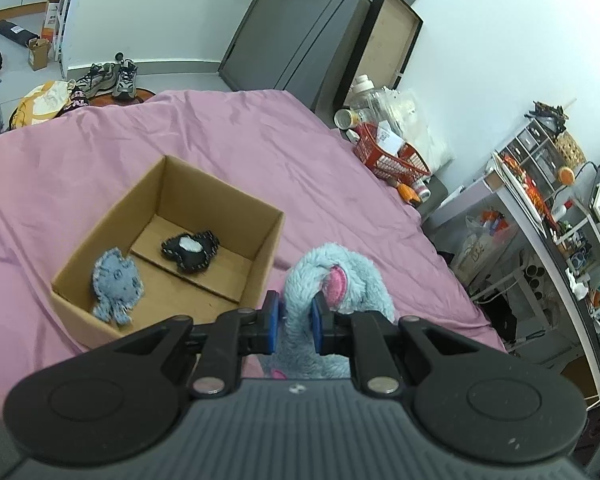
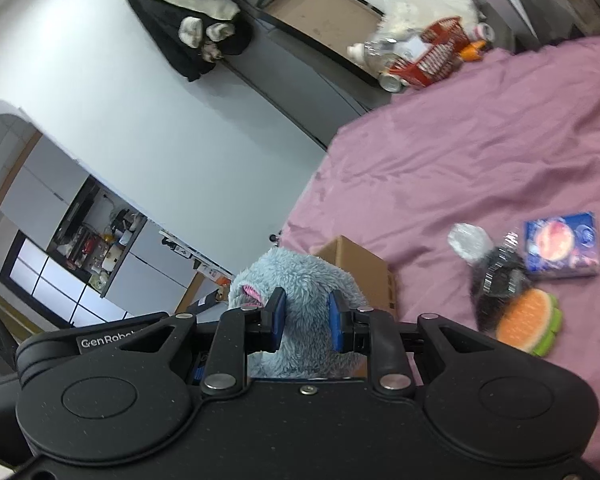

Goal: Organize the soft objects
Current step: 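Carry the grey plush with both tools and lower it into the box, then open both tools to release the grey plush inside the box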

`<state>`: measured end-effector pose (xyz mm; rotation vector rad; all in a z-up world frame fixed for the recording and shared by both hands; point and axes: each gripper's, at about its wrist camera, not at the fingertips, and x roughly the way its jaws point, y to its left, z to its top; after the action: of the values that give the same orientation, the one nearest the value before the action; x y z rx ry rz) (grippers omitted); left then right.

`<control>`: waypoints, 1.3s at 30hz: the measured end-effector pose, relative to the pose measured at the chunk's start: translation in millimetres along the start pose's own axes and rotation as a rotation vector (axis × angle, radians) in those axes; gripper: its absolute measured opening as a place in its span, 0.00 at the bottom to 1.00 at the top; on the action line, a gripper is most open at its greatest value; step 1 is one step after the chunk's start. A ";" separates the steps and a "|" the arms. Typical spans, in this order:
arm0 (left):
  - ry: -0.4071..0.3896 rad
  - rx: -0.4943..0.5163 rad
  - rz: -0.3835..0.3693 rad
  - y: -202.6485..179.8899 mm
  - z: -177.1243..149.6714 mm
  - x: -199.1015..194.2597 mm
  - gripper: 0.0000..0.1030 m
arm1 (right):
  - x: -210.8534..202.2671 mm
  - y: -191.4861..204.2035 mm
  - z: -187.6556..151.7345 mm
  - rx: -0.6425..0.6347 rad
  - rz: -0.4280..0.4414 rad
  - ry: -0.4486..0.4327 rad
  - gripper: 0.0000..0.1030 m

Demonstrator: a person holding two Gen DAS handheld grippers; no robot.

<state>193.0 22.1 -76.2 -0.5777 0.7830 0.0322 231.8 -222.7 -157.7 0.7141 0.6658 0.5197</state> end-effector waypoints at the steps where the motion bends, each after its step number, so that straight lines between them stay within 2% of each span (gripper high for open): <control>1: -0.002 -0.005 -0.002 3.6 2.7 0.0 0.15 | 3.9 0.5 -1.0 0.007 0.010 0.003 0.22; 11: 0.003 -0.053 0.002 48.3 28.5 10.7 0.14 | 42.5 21.3 -11.5 -0.030 -0.003 0.046 0.22; 23: 0.087 -0.099 0.024 83.8 34.3 36.1 0.14 | 62.3 33.1 -25.2 -0.115 -0.083 0.134 0.23; 30: 0.156 -0.133 0.063 98.7 27.6 50.5 0.14 | 72.1 43.3 -34.8 -0.205 -0.144 0.199 0.30; 34: 0.246 -0.145 0.113 104.9 17.6 64.1 0.15 | 71.2 44.0 -36.9 -0.219 -0.168 0.231 0.32; 39: 0.245 -0.127 0.168 100.3 17.5 60.5 0.22 | 56.9 50.1 -33.7 -0.216 -0.154 0.225 0.43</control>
<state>224.1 104.7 -155.1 -0.6428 1.0723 0.1694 236.3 -140.0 -161.3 0.4008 0.8527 0.5244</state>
